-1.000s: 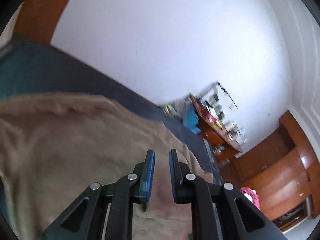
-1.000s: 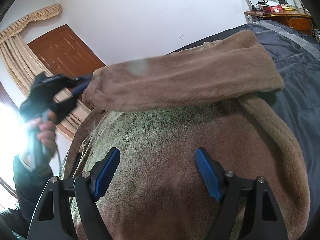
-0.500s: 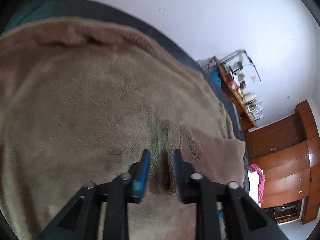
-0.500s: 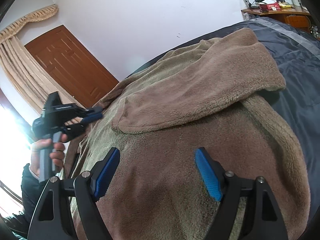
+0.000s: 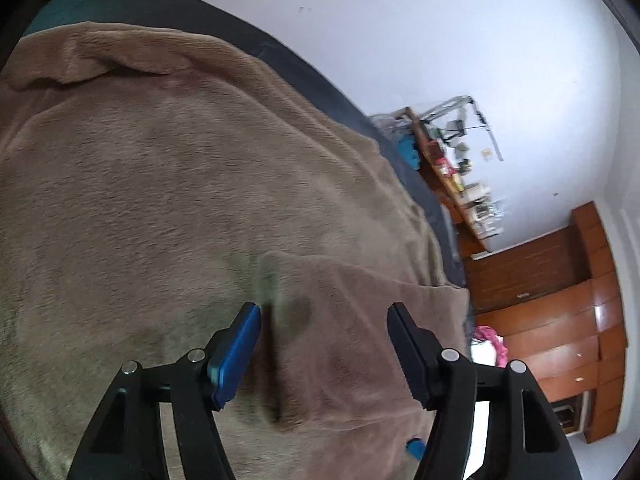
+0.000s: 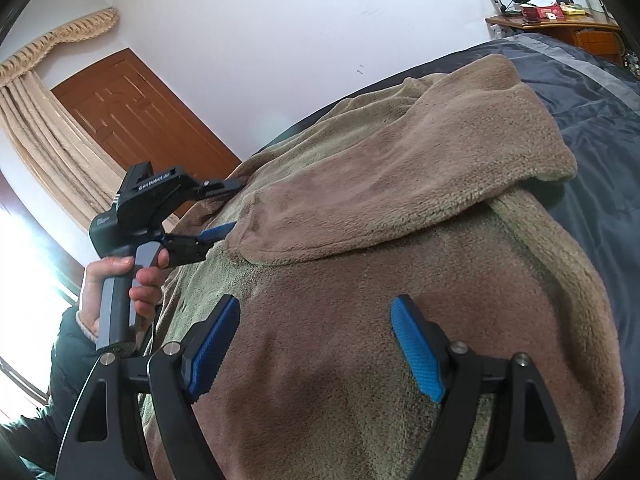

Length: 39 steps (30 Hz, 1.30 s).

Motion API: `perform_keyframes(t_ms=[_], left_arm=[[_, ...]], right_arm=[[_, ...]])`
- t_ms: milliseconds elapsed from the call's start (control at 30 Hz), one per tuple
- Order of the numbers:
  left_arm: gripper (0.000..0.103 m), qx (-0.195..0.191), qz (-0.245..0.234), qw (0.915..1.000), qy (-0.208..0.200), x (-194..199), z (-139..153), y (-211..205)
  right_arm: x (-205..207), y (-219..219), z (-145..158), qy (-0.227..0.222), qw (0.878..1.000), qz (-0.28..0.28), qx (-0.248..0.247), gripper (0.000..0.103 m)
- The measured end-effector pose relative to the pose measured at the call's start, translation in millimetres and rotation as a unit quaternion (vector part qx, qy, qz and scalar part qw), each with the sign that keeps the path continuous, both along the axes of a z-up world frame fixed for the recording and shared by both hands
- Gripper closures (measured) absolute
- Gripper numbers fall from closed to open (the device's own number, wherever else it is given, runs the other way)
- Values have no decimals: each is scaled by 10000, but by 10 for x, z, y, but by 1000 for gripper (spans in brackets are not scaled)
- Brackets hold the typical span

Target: Fold clothes

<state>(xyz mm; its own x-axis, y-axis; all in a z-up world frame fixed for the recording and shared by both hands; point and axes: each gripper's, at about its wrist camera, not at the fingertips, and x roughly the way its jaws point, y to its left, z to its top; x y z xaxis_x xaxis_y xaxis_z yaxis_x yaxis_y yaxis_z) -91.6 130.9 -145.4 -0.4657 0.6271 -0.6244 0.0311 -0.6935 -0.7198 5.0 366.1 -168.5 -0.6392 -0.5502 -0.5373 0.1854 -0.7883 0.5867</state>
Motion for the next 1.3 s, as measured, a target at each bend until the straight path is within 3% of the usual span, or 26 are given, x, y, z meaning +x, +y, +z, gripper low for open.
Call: perform_keyframes(t_ms=[433, 600, 667, 733, 833, 933, 1033, 1200, 1300], left_arm=[[39, 397, -345, 9986, -80, -87, -155, 81], [87, 93, -301, 9994, -156, -155, -204, 149], [96, -14, -185, 9996, -222, -150, -218, 143], [97, -5, -52, 9998, -191, -122, -189, 108], [97, -36, 351, 9988, 325, 28, 126, -128], [97, -259, 897, 9907, 991, 261, 519, -495], [97, -511, 1165, 9828, 1336, 440, 760, -785], [97, -1004, 1232, 9823, 991, 522, 575, -945], [97, -994, 1394, 9828, 686, 536, 312, -1092]], right_arm=[[-23, -49, -22, -24, 10000, 48, 14, 22], [-18, -35, -22, -31, 10000, 83, 25, 22], [-6, -18, -22, -29, 10000, 88, 24, 22], [-3, -11, -24, -31, 10000, 81, 16, 22], [0, -4, -29, -33, 10000, 61, -7, 22], [3, 3, -32, -36, 10000, 61, -21, 22], [4, -1, -39, -44, 10000, 68, -26, 22], [-2, -1, -50, -60, 10000, 53, -24, 22], [-4, 8, -60, -85, 10000, 13, -22, 22]])
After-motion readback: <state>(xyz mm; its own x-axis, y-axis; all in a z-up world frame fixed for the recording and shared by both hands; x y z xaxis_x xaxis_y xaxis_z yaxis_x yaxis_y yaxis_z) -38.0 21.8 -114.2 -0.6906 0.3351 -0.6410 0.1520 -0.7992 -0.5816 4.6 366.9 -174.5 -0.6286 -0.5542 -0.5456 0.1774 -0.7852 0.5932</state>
